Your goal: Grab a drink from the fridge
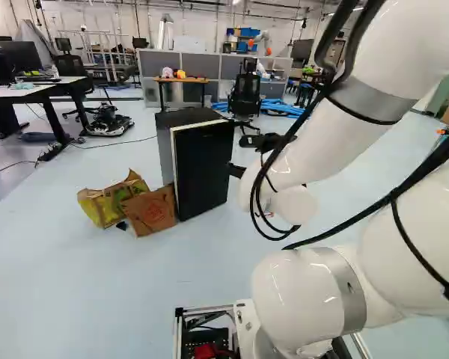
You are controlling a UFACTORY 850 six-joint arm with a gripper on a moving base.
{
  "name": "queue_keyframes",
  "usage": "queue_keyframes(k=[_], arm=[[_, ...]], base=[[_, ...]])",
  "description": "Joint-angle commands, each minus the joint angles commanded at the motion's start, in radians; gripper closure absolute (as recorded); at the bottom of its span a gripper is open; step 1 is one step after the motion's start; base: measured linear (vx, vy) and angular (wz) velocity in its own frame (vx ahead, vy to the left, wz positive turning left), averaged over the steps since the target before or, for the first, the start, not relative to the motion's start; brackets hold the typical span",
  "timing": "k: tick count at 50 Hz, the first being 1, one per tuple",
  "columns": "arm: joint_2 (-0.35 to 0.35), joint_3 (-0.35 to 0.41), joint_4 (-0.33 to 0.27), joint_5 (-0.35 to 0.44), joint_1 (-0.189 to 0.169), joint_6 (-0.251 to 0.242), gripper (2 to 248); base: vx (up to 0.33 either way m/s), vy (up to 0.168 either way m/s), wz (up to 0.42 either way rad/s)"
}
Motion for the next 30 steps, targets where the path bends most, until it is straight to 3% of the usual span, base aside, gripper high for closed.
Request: queue_keyframes(k=[30], arm=[[0.000, 0.000, 0.000, 0.000, 0.000, 0.000, 3]], base=[[0.115, -0.024, 0.125]])
